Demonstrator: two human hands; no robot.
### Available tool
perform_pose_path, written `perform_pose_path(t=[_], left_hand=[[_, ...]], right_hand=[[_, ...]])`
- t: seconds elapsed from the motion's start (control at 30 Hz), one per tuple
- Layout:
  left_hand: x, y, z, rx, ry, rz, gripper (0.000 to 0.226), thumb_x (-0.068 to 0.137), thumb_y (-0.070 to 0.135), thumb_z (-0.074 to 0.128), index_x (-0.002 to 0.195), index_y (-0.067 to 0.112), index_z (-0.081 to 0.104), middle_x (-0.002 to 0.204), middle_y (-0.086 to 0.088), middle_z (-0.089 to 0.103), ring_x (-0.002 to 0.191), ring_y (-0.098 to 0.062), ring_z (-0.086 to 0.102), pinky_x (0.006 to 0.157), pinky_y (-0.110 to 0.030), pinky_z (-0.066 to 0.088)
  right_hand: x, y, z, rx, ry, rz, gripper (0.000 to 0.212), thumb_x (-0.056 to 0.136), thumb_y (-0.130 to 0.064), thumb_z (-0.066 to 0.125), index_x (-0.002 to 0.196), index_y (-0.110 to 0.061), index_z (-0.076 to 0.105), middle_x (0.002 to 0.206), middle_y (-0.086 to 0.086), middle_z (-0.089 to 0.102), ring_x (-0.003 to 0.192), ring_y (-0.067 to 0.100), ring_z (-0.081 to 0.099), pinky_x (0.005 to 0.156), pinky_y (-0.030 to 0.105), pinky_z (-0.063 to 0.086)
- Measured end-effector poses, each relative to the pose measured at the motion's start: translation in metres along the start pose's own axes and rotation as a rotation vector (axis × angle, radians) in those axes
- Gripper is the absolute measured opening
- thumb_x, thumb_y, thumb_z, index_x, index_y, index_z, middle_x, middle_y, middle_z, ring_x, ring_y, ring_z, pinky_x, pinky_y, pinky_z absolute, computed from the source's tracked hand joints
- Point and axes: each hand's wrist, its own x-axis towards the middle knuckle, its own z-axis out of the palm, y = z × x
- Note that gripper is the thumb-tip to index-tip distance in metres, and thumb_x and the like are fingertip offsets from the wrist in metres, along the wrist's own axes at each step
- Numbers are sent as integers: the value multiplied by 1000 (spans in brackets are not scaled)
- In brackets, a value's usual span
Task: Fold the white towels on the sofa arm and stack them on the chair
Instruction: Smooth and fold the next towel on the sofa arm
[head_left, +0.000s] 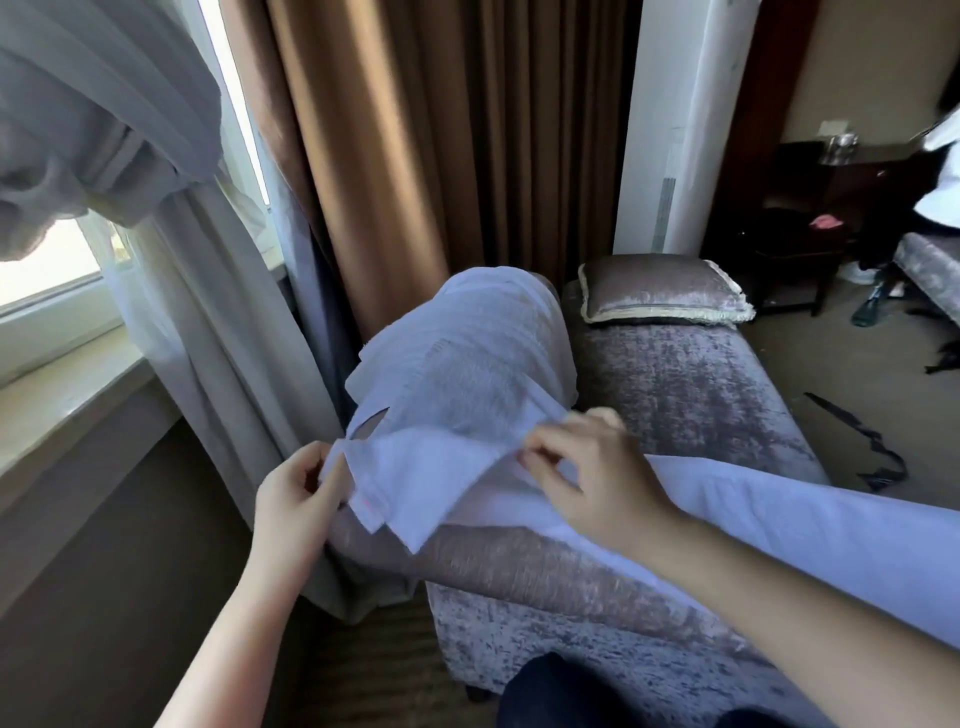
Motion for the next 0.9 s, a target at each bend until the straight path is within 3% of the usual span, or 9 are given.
perform_pose_path(t=[0.13,0.23,0.3,0.37,0.5,0.63,0.77,0.9], left_hand=[[18,6,0,151,5,-5,47,91,18,60,57,15,28,49,7,26,49,-7,24,50,-27,20],[25,-9,0,347,-75,-1,29,88,19,62,62,10,51,52,1,47,53,-13,43,53,-32,33],[22,-18,-2,385,-125,-1,19,88,22,64,70,19,60,60,0,58,62,-17,54,58,-32,40],[18,-25,-4,366,-133,-19,19,90,24,64,72,23,59,64,0,58,62,-16,53,58,-30,40],[19,-30,-5,302,-139,-35,11,90,25,65,80,28,62,74,6,63,66,-13,54,60,-26,40],[19,-22,7,346,-115,78,5,91,33,63,95,30,63,86,9,64,89,-13,53,73,-28,40],[21,-12,20,262,-17,62,16,96,21,56,81,14,58,67,4,57,69,-12,52,61,-24,39],[27,-7,8,105,64,-58,25,98,24,51,78,10,55,68,-6,57,66,-20,50,63,-34,39]], right_hand=[[63,26,10,-218,-5,119,22,91,-25,59,71,-17,65,65,-4,61,72,23,53,69,33,28],[71,50,26,-346,-209,190,12,93,-20,57,91,-19,69,92,-1,63,94,24,55,75,31,21],[55,54,29,-326,-158,164,2,86,-17,67,86,-18,69,86,0,62,87,26,59,72,31,27],[32,45,25,-281,-57,123,8,80,-14,71,77,-19,67,76,-2,60,74,26,60,65,31,35],[-30,19,18,-214,-87,33,18,87,-32,50,78,-23,62,77,-10,59,71,15,55,64,28,38],[-71,8,29,-338,-130,-48,20,85,-39,51,84,-22,62,83,-9,58,75,16,54,68,26,34],[-78,12,43,-440,-38,-119,13,88,-20,59,75,-19,61,73,-6,53,67,18,50,66,28,33],[-75,13,44,-430,3,-171,22,88,-11,61,68,-18,56,66,-6,49,63,16,45,61,28,35]])
